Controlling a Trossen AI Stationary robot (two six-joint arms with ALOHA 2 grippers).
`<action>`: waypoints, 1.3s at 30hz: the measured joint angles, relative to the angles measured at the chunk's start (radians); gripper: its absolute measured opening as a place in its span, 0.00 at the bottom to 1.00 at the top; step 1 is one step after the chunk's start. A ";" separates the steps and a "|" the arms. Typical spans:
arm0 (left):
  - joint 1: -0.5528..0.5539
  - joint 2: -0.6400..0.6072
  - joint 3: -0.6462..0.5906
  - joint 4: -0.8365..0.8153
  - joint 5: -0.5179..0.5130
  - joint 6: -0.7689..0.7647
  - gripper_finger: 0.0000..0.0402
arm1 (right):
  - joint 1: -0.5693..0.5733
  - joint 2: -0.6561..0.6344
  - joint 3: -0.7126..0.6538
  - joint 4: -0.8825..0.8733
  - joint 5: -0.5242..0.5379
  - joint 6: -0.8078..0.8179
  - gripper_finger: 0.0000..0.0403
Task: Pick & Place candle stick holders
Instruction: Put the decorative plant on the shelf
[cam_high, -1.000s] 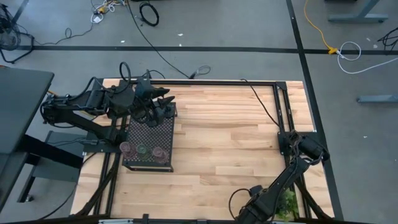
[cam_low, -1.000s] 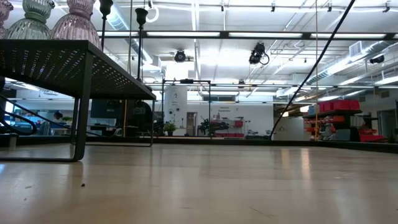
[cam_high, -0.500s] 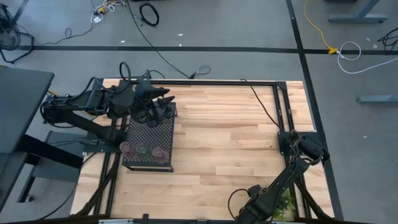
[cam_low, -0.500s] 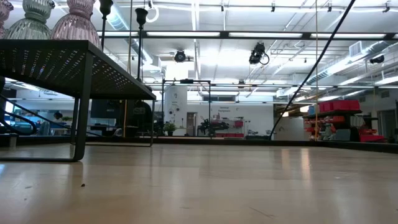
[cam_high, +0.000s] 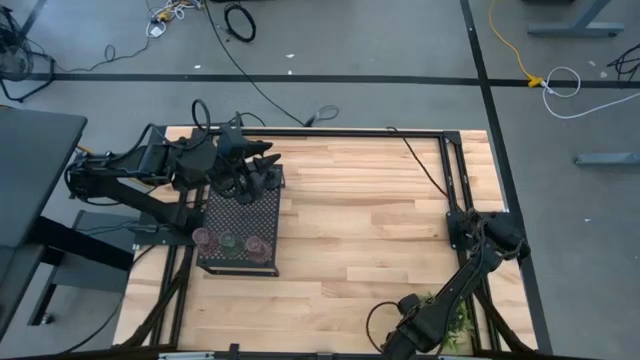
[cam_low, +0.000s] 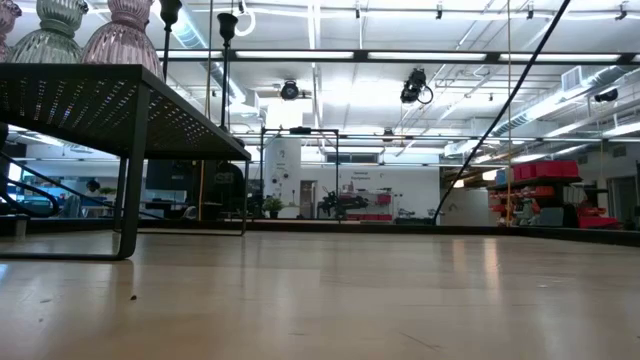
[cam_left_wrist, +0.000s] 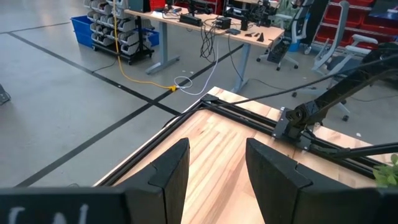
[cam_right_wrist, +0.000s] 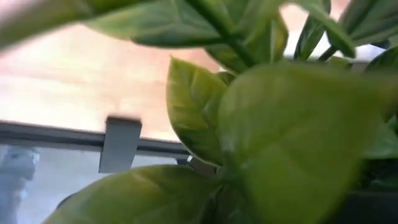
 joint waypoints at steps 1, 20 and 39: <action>0.000 0.000 0.000 0.000 0.000 0.000 0.40 | -0.001 -0.012 0.000 -0.011 0.015 0.003 0.00; 0.000 0.000 0.000 -0.020 0.000 -0.001 0.40 | -0.056 -0.317 0.001 -0.033 0.679 -0.237 0.00; 0.000 0.000 0.000 -0.021 0.000 -0.001 0.40 | -0.242 -0.450 0.001 0.100 0.829 -0.921 0.00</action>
